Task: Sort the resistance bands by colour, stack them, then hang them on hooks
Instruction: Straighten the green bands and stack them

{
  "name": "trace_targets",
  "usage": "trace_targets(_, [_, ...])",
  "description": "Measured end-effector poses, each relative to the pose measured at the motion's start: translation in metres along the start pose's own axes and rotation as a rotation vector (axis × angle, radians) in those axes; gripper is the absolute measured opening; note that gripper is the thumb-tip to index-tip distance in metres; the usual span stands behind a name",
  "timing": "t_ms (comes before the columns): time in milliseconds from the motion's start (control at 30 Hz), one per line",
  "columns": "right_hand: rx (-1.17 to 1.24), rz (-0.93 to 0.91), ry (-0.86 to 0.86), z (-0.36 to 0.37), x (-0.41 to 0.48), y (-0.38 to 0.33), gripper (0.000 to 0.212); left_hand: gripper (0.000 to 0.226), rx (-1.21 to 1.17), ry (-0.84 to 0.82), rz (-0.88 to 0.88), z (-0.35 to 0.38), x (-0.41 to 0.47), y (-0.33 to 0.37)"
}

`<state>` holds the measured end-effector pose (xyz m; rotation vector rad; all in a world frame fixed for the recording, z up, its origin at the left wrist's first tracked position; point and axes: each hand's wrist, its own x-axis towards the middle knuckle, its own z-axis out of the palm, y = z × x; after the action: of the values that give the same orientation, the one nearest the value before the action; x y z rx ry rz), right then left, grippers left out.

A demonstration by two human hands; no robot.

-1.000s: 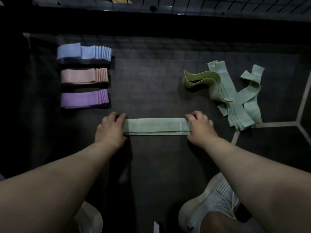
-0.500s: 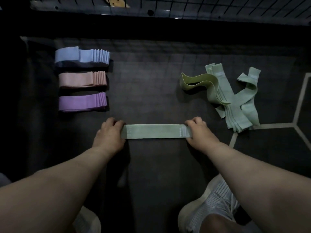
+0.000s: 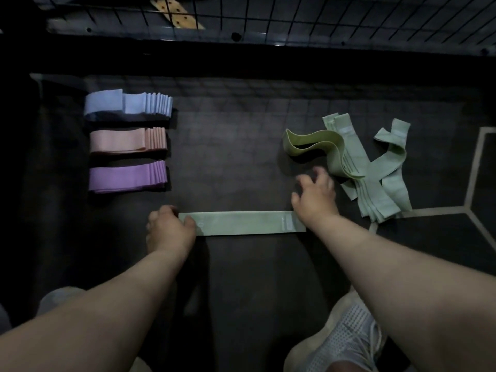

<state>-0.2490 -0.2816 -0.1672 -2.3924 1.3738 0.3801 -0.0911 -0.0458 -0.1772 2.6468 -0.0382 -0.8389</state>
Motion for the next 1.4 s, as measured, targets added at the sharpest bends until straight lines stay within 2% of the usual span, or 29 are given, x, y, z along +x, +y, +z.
trace_targets(133, [-0.128, -0.181, -0.040, -0.028, 0.040, -0.029, 0.059, 0.044, 0.084, 0.069, 0.087, -0.001, -0.008, 0.014])
trace_targets(267, [-0.054, -0.166, -0.112, -0.040, 0.065, -0.039, 0.086, 0.046, 0.066, 0.057, 0.132, 0.000, -0.012, 0.027])
trace_targets(333, [-0.098, -0.135, -0.082, -0.039, 0.071, -0.040, 0.088, 0.045, 0.053, 0.048, 0.147, 0.000, -0.014, 0.033])
trace_targets(400, [-0.203, -0.095, -0.030, -0.036, 0.075, -0.039, 0.075, 0.045, 0.045, 0.041, 0.167, -0.001, -0.016, 0.036])
trace_targets(500, [-0.240, -0.022, 0.008, -0.034, 0.076, -0.034, 0.036, 0.044, 0.040, 0.016, 0.196, -0.002, -0.017, 0.038])
trace_targets(567, [-0.103, 0.008, 0.020, -0.032, 0.073, -0.031, 0.027, 0.043, 0.032, 0.022, 0.221, -0.002, -0.017, 0.040])
trace_targets(667, [0.156, -0.056, 0.148, -0.035, 0.062, -0.032, 0.018, 0.042, -0.047, 0.019, 0.279, -0.003, -0.019, 0.047])
trace_targets(733, [0.268, -0.118, 0.202, -0.048, 0.050, -0.036, 0.015, 0.040, -0.154, -0.050, 0.301, -0.004, -0.022, 0.057])
trace_targets(833, [0.444, -0.212, 0.140, -0.081, 0.037, -0.043, 0.007, 0.040, -0.372, -0.185, 0.317, -0.013, -0.027, 0.085])
trace_targets(900, [0.554, -0.242, 0.035, -0.111, 0.031, -0.050, 0.012, 0.043, -0.522, -0.274, 0.318, -0.026, -0.031, 0.109])
trace_targets(967, [0.726, -0.254, -0.145, -0.146, 0.021, -0.060, 0.013, 0.052, -0.667, -0.355, 0.348, -0.046, -0.039, 0.133])
trace_targets(1033, [0.858, -0.268, -0.302, -0.184, 0.007, -0.070, 0.026, 0.061, -0.744, -0.428, 0.422, -0.073, -0.054, 0.155])
trace_targets(1100, [0.798, -0.383, -0.358, -0.222, -0.015, -0.079, 0.029, 0.067, -0.762, -0.494, 0.517, -0.101, -0.072, 0.171])
trace_targets(1167, [0.671, -0.507, -0.392, -0.258, -0.043, -0.087, 0.015, 0.072, -0.749, -0.544, 0.611, -0.128, -0.089, 0.181])
trace_targets(1233, [0.602, -0.573, -0.459, -0.289, -0.070, -0.095, 0.028, 0.073, -0.726, -0.612, 0.696, -0.153, -0.103, 0.188])
trace_targets(1300, [0.597, -0.635, -0.484, -0.315, -0.097, -0.103, 0.040, 0.065, -0.721, -0.721, 0.735, -0.178, -0.118, 0.192])
trace_targets(1400, [0.666, -0.677, -0.376, -0.345, -0.136, -0.112, 0.042, 0.043, -0.680, -0.807, 0.765, -0.214, -0.140, 0.195])
